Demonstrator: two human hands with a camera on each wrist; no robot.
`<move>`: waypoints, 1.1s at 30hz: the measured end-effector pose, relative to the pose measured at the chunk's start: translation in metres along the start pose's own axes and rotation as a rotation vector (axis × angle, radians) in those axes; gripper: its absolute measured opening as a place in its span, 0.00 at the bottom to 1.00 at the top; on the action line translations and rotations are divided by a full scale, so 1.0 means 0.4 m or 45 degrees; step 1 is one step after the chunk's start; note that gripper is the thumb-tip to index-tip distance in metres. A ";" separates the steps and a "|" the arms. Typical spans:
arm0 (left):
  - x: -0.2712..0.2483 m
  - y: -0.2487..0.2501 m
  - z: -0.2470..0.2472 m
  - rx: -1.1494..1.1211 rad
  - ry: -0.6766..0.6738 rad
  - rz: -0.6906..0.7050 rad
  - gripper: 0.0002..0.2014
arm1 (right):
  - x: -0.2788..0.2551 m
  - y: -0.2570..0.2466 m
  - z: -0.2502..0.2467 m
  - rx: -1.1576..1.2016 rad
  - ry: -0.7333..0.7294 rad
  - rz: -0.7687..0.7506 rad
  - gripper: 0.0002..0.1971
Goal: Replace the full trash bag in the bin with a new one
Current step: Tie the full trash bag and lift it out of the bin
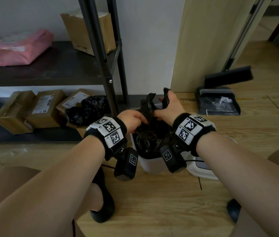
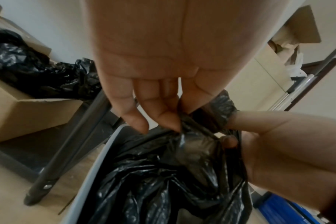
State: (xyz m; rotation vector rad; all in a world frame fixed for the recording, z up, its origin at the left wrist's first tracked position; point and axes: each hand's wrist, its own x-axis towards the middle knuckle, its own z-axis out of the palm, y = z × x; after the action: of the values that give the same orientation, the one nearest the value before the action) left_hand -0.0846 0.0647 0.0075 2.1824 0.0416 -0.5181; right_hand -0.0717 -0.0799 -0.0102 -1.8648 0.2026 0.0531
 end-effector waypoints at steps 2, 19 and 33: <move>0.000 -0.002 -0.012 0.024 0.004 0.005 0.19 | 0.006 0.001 0.005 -0.011 0.016 -0.019 0.36; -0.009 0.015 -0.020 -0.076 0.069 0.058 0.05 | -0.053 0.033 0.034 -0.429 -0.190 0.134 0.27; -0.028 0.069 0.029 0.315 0.254 0.653 0.24 | -0.085 -0.048 -0.090 0.437 0.222 -0.008 0.21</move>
State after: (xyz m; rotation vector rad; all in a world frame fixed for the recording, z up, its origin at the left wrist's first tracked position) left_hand -0.0932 0.0401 0.0265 2.3581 -0.4856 -0.0130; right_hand -0.1044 -0.1049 0.0235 -1.5272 0.3067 -0.1412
